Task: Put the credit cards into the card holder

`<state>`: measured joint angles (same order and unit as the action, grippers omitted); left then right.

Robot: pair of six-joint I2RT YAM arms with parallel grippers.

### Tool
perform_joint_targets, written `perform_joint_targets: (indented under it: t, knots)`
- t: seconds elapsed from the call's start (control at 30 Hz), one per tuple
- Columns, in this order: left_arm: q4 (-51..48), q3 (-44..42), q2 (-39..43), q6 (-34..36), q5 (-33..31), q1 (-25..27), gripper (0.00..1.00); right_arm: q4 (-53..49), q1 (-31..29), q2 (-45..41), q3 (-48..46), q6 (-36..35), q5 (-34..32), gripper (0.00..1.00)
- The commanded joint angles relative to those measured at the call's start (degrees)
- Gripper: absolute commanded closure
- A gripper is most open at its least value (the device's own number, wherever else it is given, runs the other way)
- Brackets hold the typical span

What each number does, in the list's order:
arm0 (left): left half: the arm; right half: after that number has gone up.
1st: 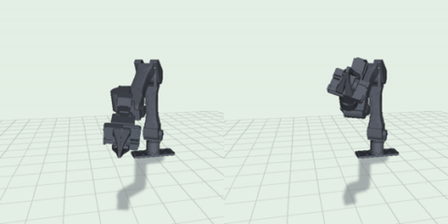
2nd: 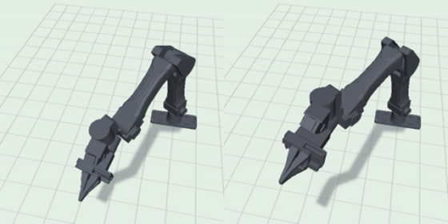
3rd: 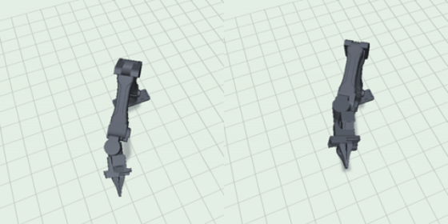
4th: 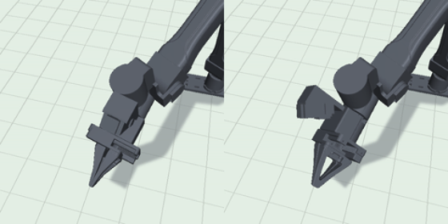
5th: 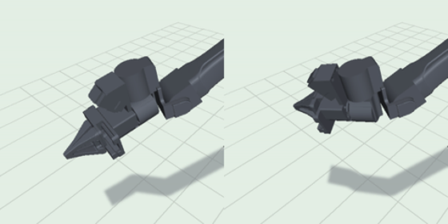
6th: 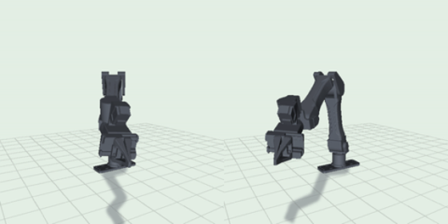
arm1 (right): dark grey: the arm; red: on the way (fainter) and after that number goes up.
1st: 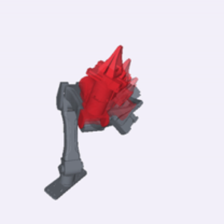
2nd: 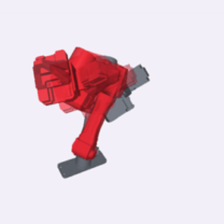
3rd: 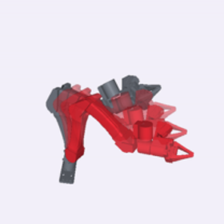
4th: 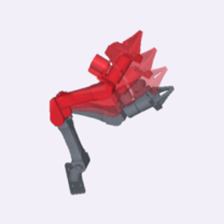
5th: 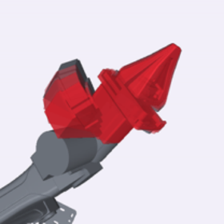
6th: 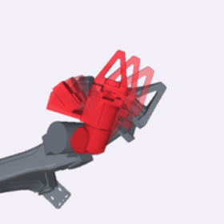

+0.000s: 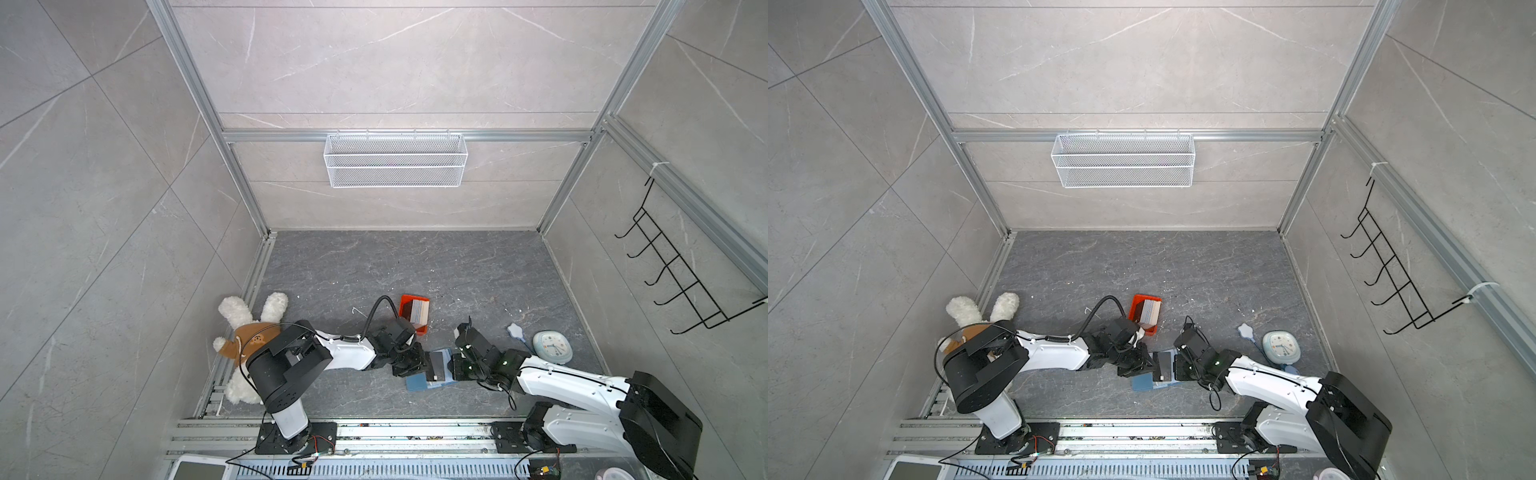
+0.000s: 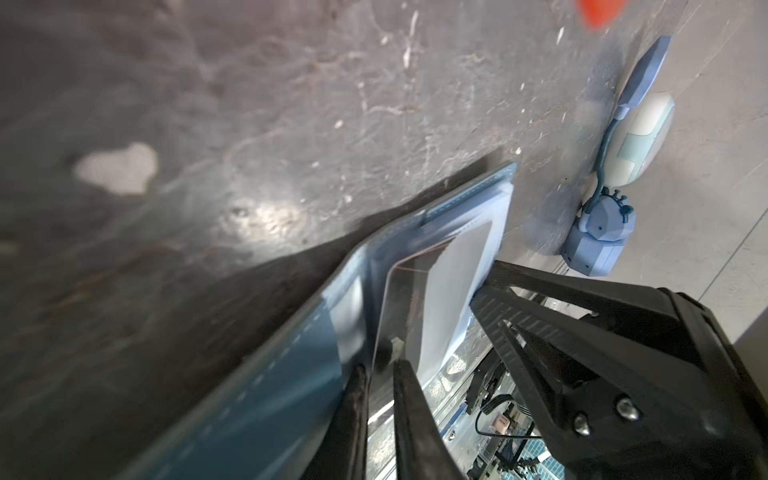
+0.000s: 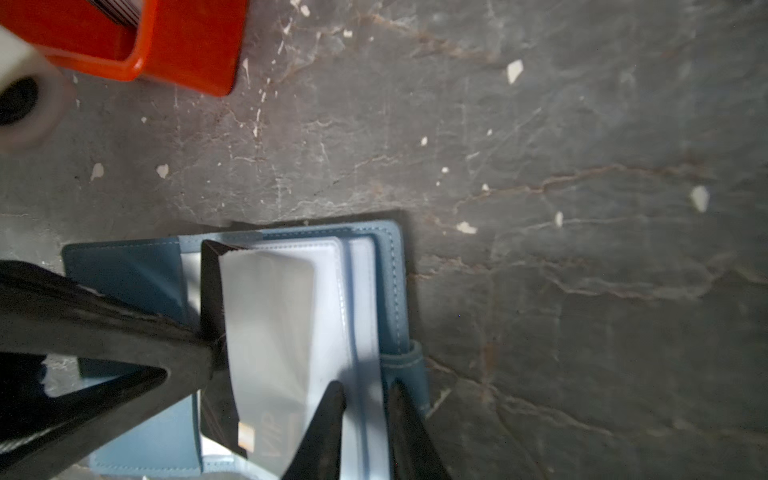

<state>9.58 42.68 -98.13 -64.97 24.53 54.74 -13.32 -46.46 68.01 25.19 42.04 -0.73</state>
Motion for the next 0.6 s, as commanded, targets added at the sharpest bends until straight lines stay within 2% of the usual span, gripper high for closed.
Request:
perform_joint_targets:
  t: [0.0,0.57]
  knots:
    - [2.4,2.5,-1.1,-0.3,1.5,0.4,0.84,-3.0,-0.6,2.1,-0.8,0.7,-0.3,0.78]
    - [1.8,3.0,-2.1,-0.1,2.5,2.5,0.87,-3.0,-0.7,0.1,-0.5,4.0,-0.6,0.79]
